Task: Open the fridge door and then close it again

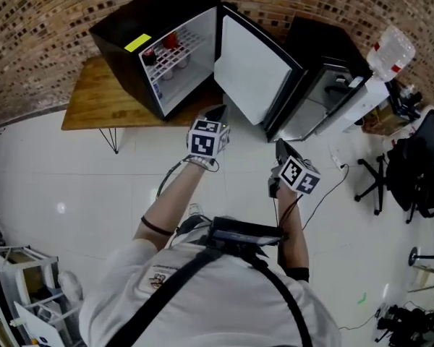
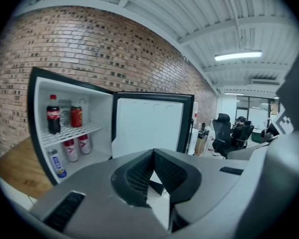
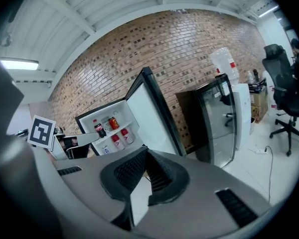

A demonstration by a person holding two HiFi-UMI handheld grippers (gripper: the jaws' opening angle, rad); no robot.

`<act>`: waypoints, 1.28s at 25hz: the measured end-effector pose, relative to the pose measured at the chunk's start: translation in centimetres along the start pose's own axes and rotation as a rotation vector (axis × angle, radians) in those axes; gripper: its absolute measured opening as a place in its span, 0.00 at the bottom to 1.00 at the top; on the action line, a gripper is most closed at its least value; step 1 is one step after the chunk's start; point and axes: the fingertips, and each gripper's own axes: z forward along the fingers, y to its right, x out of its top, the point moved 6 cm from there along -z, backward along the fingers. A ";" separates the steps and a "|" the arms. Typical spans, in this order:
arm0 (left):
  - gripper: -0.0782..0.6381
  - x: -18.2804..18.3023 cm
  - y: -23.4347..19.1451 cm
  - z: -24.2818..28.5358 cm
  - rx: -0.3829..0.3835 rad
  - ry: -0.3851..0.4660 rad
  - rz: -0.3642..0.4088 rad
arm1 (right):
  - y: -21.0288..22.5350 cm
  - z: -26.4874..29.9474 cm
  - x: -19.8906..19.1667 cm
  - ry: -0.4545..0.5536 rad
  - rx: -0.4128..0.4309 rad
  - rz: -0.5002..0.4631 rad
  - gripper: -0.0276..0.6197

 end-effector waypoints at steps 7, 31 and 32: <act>0.11 -1.5 -6.1 -8.8 0.211 0.052 -0.079 | -5.5 1.5 -1.3 -0.061 0.141 -0.081 0.05; 0.11 -6.8 -4.9 -19.3 0.349 0.047 -0.143 | -11.9 -1.4 -4.6 -0.086 0.305 -0.155 0.05; 0.11 -6.7 -4.8 -19.2 0.346 0.046 -0.141 | -11.9 -1.4 -4.6 -0.085 0.306 -0.154 0.05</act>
